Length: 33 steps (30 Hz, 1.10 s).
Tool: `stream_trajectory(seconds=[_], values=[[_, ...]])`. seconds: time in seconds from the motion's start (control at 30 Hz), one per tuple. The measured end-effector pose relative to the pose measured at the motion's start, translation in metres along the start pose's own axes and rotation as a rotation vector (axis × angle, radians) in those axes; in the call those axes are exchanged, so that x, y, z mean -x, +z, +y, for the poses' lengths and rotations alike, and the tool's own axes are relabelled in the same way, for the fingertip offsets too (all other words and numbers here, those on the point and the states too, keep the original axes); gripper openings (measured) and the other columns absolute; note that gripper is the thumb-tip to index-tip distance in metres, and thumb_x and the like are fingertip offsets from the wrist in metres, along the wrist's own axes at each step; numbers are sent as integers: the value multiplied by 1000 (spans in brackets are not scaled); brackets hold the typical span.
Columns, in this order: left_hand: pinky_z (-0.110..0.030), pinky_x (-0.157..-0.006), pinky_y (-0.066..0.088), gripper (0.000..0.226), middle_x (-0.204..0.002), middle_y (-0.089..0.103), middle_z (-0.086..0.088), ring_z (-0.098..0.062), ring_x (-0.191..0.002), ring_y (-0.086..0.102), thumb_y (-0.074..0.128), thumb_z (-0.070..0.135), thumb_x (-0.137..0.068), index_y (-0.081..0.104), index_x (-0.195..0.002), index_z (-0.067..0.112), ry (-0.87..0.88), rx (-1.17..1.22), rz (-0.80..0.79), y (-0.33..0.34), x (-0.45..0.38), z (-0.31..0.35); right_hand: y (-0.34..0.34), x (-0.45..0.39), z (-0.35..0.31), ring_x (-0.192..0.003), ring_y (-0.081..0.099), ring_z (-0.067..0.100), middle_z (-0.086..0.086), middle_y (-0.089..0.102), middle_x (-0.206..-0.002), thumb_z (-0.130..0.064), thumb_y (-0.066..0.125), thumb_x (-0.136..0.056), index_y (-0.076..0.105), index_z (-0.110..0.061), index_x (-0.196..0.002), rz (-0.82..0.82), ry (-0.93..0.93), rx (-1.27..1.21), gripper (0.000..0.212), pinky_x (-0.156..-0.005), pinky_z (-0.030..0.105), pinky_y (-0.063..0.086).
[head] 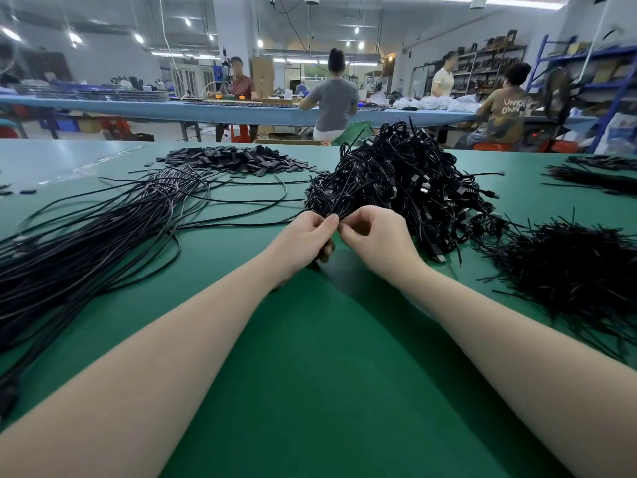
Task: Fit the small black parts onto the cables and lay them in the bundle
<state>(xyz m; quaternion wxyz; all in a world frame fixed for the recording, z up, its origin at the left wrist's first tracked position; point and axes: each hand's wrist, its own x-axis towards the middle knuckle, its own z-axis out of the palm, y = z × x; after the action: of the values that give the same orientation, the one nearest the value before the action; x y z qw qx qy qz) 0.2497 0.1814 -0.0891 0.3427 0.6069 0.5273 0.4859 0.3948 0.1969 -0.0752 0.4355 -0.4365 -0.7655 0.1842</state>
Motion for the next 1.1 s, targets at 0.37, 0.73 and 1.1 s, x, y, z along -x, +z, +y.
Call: stream_trajectory(seconds=[0.37, 0.73, 1.1], values=[[-25, -63, 38, 15, -73, 50, -7, -13, -55, 55, 58, 25, -89, 55, -82, 13, -205, 360, 60, -9, 0, 9, -1, 10, -12, -62, 60, 34, 16, 61, -69, -5, 68, -81, 63, 2, -72, 217, -653, 538, 12, -53, 38, 49], [-32, -63, 35, 60, -63, 44, -12, -19, -60, 45, 66, 34, -89, 46, -48, -6, 53, 133, 361, -3, 3, 2, 3, 14, -12, -65, 62, 31, 9, 64, -70, -9, 68, -81, 66, -4, -74, 216, -566, 507, 9, -55, 36, 48], [-16, -77, 47, 33, -99, 68, 22, 7, -87, 60, 60, 3, -87, 70, -101, 31, 313, -261, 312, 1, 6, -2, -3, 11, -3, -84, 60, 31, 8, 67, -89, -15, 59, -90, 67, -6, -88, 169, -375, 429, 13, -75, 42, 46]])
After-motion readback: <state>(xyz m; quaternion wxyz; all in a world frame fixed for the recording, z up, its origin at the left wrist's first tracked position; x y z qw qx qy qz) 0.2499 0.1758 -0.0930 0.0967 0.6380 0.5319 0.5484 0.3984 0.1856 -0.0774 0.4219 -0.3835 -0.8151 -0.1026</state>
